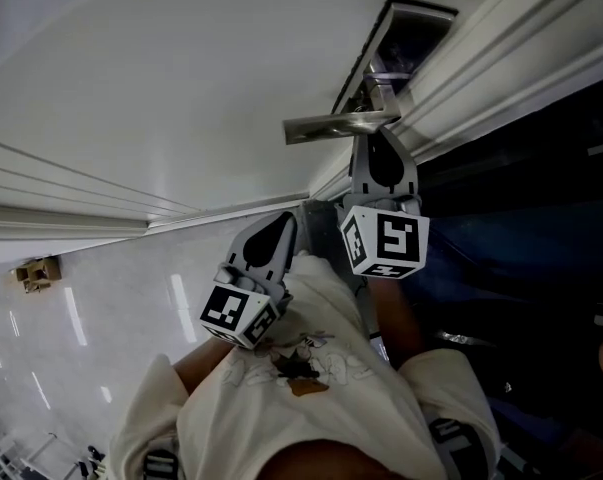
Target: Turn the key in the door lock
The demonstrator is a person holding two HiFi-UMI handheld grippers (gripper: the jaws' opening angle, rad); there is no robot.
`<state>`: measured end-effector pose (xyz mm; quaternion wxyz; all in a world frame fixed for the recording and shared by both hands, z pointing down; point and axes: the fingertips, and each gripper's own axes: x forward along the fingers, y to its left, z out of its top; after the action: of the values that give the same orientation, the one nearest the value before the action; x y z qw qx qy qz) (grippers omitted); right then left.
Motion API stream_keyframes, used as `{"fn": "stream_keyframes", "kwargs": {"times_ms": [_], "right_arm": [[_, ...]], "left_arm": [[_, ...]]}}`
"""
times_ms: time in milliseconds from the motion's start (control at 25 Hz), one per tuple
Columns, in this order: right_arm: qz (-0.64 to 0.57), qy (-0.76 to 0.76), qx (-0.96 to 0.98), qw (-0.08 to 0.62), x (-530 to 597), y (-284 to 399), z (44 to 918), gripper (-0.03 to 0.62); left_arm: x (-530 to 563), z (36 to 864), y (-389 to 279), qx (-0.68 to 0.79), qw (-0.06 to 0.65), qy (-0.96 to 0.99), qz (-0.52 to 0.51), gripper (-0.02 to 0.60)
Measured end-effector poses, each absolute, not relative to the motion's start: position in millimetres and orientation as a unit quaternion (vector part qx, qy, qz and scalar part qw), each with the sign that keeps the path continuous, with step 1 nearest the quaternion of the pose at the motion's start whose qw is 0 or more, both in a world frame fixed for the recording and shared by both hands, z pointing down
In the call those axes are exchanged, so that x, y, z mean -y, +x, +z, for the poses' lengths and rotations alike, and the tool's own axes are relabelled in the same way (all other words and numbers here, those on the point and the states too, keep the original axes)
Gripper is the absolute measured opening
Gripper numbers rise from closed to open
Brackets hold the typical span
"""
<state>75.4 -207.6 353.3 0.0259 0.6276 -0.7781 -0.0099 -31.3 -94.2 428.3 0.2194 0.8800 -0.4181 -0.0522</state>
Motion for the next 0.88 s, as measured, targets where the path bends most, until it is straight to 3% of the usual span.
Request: {"fn": "stream_keyframes", "kwargs": {"times_ms": [880], "right_arm": [[0.31, 0.495, 0.77, -0.256, 211.5, 81.7, 352.9, 0.025]], "left_arm": [[97.4, 429.4, -25.8, 0.412, 0.217, 0.883, -0.051, 0.005]]}}
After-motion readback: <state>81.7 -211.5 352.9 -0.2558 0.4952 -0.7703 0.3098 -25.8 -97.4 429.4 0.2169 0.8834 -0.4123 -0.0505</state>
